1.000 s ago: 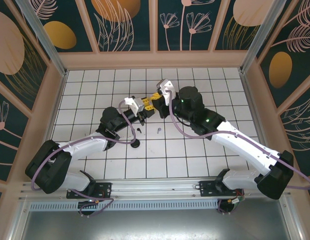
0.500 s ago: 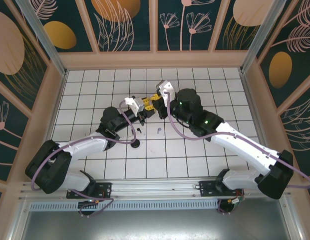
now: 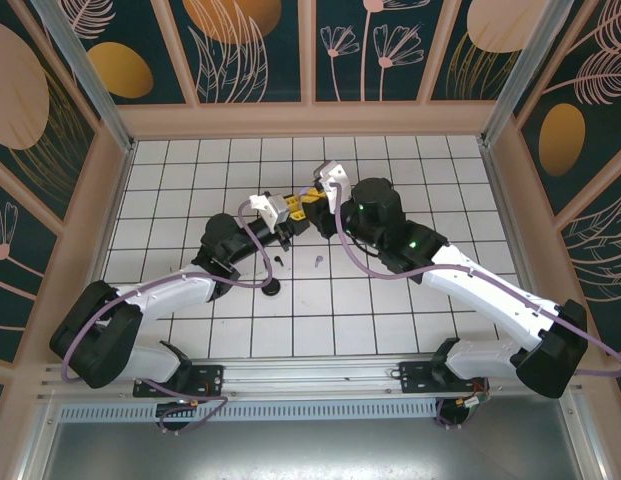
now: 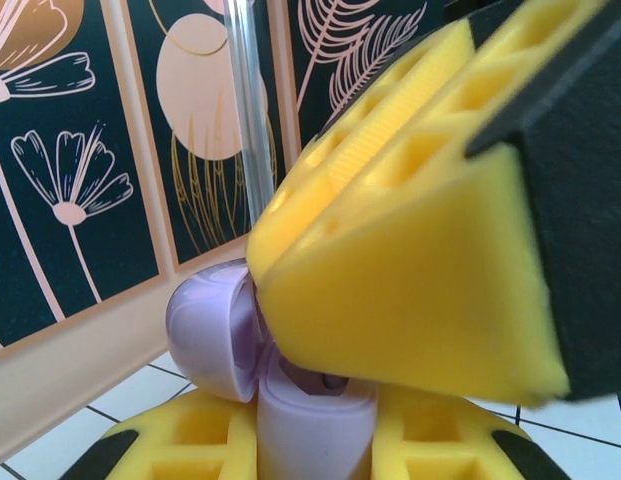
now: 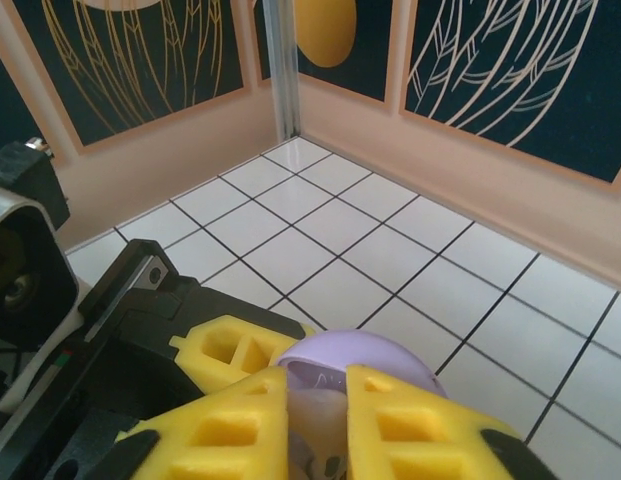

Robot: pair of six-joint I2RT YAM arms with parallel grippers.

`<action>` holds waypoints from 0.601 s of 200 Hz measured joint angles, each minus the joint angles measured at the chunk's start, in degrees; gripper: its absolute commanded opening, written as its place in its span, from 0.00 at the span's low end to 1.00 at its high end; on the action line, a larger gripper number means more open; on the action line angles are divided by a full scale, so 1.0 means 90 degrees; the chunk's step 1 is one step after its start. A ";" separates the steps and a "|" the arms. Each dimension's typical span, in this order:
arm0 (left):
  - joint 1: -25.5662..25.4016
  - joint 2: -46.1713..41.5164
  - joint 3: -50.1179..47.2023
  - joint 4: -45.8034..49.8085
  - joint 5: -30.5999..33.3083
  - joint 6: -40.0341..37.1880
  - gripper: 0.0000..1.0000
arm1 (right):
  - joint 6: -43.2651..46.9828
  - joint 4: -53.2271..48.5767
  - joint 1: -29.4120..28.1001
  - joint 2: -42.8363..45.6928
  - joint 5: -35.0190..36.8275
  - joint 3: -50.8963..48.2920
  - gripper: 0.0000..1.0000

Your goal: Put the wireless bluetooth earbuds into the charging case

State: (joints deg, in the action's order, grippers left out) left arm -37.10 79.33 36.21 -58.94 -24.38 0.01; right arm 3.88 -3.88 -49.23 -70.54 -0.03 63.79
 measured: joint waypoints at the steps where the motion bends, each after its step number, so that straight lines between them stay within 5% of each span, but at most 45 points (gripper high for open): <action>1: 0.0000 0.0000 0.0002 0.0000 0.0000 -0.0002 0.00 | 0.0019 -0.0012 0.0000 0.0000 0.0000 0.0002 0.28; 77: 0.0000 0.0000 0.0015 -0.0323 0.0138 0.0019 0.00 | -0.0534 -0.0595 0.0236 -0.0100 -0.0124 0.0471 0.63; 120: 0.0000 0.0000 0.0015 -0.0515 0.0134 0.0024 0.00 | -0.1005 -0.0695 0.0510 -0.0206 -0.0481 0.0823 0.70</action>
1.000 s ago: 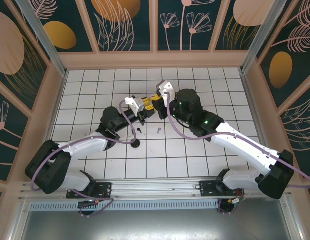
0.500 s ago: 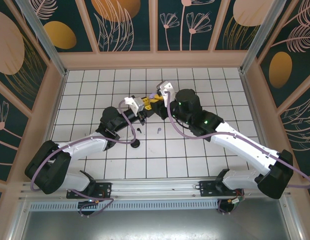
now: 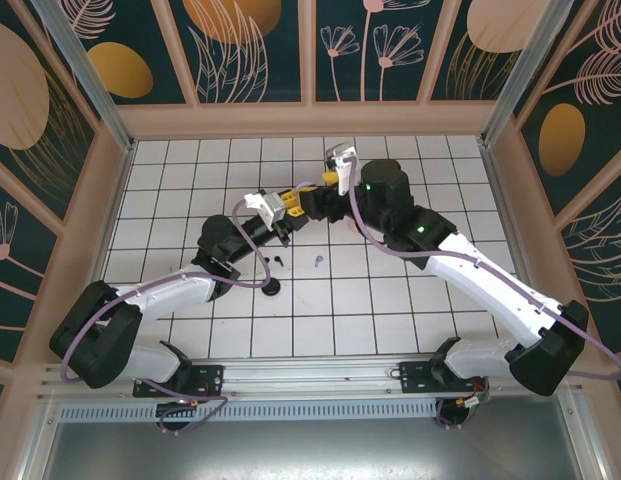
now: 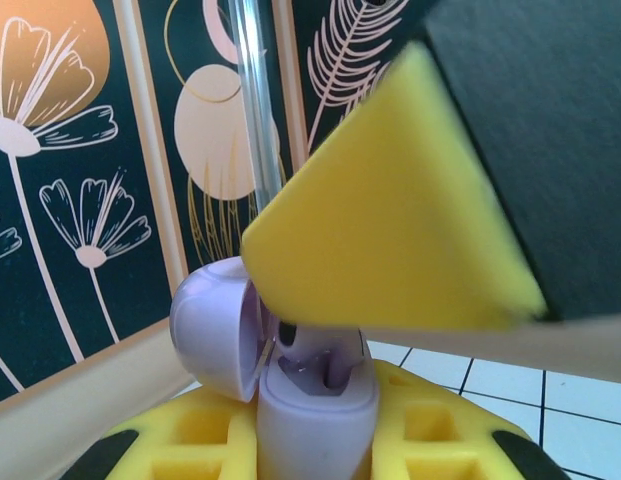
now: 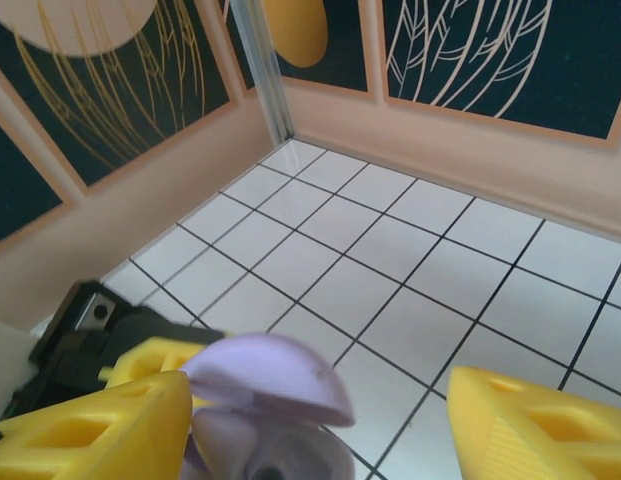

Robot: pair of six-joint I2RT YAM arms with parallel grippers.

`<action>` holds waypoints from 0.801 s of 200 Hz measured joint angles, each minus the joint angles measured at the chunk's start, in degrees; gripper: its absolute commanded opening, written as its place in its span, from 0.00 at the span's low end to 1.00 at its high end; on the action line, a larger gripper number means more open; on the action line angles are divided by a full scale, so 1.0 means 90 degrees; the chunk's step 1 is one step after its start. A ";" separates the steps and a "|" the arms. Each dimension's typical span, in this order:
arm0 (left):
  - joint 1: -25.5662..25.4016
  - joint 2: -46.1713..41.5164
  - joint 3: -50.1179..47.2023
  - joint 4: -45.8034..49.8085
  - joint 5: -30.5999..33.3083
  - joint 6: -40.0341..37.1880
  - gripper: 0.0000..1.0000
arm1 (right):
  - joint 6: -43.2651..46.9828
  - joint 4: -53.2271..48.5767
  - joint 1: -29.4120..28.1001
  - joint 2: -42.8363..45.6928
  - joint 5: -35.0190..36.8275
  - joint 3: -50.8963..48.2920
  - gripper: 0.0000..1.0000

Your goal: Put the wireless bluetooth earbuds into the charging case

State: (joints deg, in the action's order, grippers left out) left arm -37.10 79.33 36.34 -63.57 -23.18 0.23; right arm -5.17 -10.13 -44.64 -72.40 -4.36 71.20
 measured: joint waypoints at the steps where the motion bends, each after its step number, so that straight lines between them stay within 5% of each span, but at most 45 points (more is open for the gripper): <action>1: 0.0000 0.0000 0.0000 -0.0005 0.0000 0.0000 0.00 | -0.0010 0.0000 0.0005 -0.0002 -0.0007 0.0005 0.70; 86: 0.0000 0.0068 0.0000 -0.0114 0.0007 0.0002 0.00 | -0.0510 0.0032 0.0051 -0.0056 -0.0627 0.0301 0.71; 160: 0.0000 0.0134 -0.0291 -0.0736 0.0546 0.0056 0.00 | -0.1095 -0.0051 0.0325 0.0719 -0.0272 0.0233 0.71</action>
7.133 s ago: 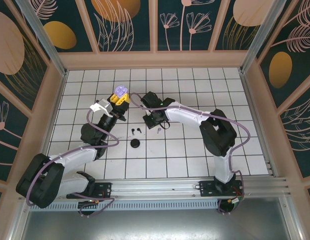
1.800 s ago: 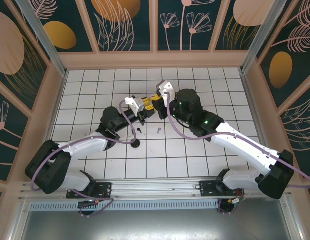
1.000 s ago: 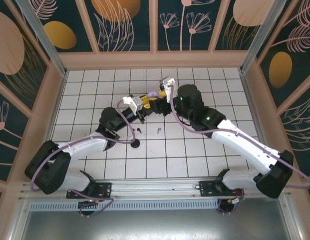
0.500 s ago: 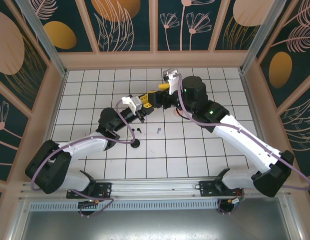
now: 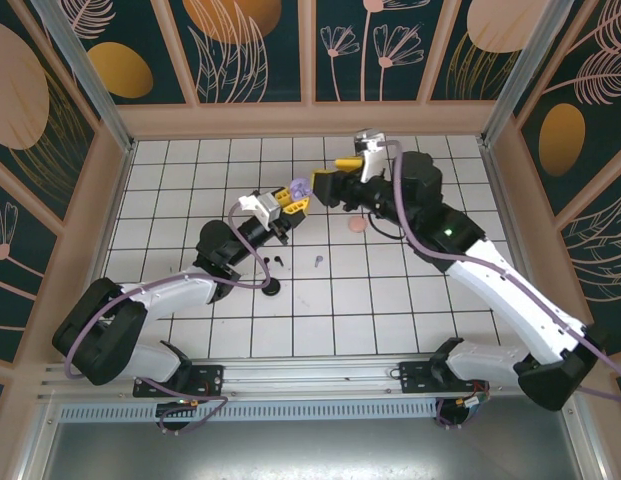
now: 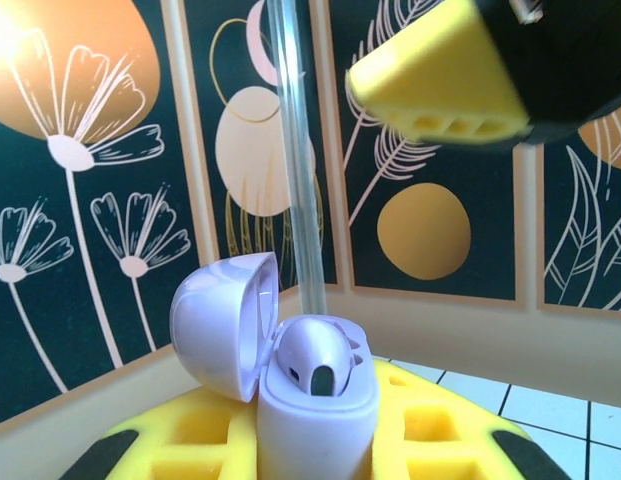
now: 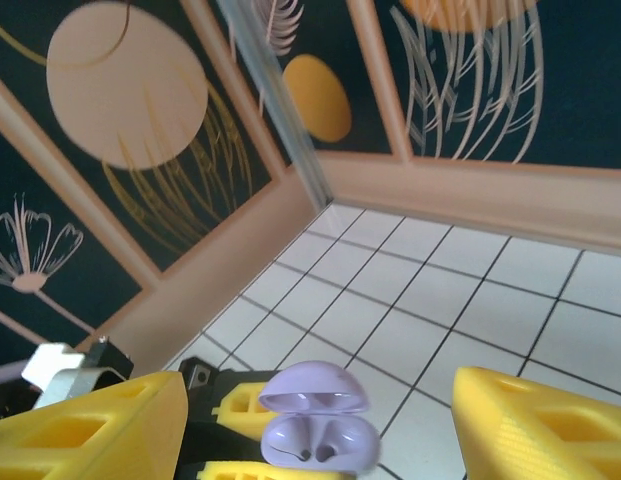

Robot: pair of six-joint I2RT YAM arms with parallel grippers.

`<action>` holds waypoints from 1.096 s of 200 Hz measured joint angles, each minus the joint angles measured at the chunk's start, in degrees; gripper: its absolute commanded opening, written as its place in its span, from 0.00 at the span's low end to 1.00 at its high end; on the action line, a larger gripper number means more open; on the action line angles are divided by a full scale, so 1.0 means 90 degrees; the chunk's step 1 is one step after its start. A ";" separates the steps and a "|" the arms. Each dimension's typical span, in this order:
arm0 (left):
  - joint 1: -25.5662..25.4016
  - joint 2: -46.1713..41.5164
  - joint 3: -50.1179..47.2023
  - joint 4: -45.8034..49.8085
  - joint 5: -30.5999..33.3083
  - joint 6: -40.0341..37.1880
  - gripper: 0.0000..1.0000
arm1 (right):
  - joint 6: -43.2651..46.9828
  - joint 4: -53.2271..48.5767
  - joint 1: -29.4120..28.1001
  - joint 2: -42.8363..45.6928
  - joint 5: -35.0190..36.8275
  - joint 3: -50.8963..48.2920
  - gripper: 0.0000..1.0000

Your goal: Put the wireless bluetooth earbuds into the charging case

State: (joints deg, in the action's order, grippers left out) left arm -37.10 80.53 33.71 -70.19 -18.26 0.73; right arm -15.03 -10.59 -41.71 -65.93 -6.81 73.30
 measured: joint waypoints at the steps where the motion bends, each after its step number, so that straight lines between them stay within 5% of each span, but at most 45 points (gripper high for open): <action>1: 0.0000 0.0000 -0.0015 -0.0017 0.0019 -0.0002 0.00 | -0.0012 0.0000 0.0007 0.0015 0.0010 -0.0007 0.71; 99: 0.0000 -0.0529 -0.0930 -0.0369 0.0544 -0.0010 0.00 | -0.1037 -0.0644 0.0619 0.0527 0.0928 -0.1124 0.71; 219: 0.0000 -0.1282 -0.1620 -0.0374 0.0928 -0.0073 0.00 | -0.1945 -0.1387 0.0661 -0.0835 0.1520 -0.1367 0.70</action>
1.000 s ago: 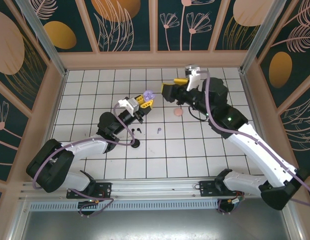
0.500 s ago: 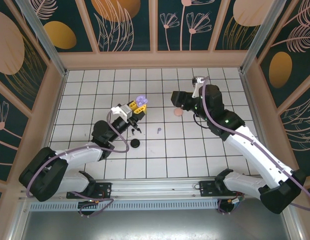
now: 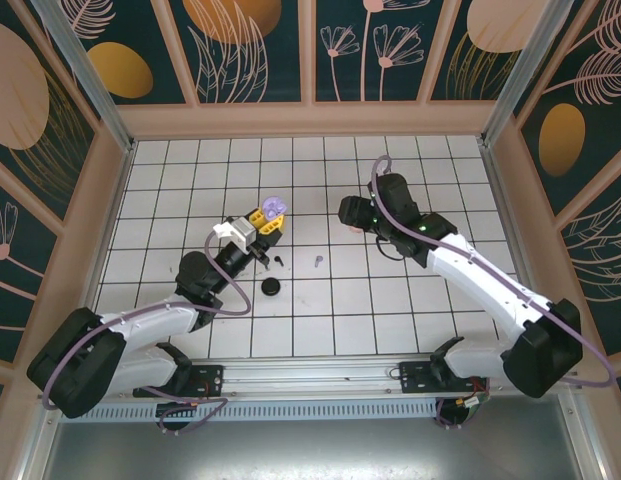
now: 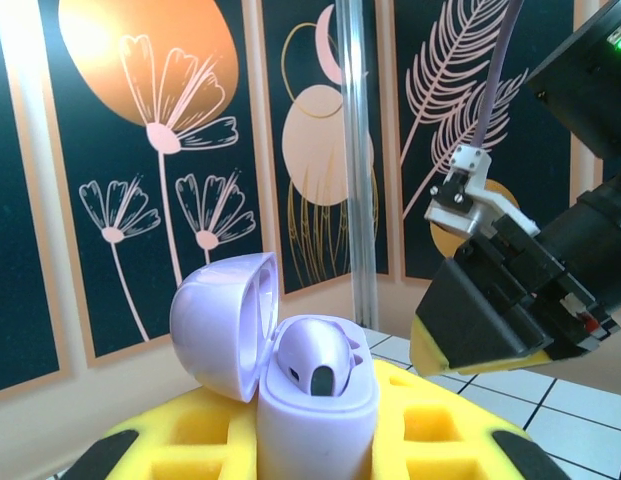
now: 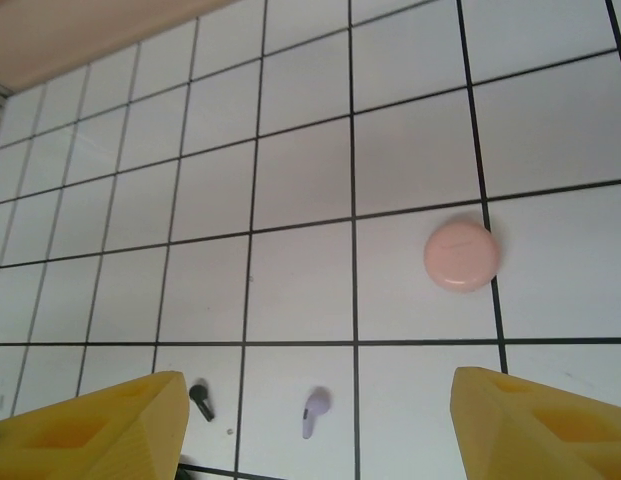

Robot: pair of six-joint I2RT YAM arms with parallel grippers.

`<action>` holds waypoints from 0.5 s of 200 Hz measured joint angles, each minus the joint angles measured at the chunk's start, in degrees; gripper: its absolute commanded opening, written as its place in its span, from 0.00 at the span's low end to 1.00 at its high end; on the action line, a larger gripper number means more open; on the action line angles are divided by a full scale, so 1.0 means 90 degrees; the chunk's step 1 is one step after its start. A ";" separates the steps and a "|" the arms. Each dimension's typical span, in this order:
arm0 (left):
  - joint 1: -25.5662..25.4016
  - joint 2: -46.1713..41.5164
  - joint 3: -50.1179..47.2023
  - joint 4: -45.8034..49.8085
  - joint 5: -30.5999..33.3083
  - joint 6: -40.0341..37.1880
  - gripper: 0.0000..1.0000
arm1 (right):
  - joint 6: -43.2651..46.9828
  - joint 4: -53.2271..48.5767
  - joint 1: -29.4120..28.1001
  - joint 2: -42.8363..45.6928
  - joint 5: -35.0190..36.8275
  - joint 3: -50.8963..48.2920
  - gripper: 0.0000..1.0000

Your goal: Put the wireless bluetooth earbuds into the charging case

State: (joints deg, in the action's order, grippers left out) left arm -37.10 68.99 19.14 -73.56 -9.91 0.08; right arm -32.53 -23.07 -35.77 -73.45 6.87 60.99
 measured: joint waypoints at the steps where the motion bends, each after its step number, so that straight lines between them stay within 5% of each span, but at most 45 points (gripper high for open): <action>1: 0.0000 0.0000 -0.0002 0.0000 0.0000 -0.0002 0.00 | -0.0002 0.0000 0.0000 -0.0007 0.0002 0.0000 0.70; 100: 0.0000 -0.0036 -0.0393 -0.0379 0.0357 -0.0034 0.00 | -0.0928 -0.0131 -0.0299 -0.1365 0.0114 -0.0321 0.66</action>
State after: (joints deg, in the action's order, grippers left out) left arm -37.10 68.66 15.59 -76.97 -6.70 -0.23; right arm -40.88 -24.25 -38.46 -85.73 7.90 58.11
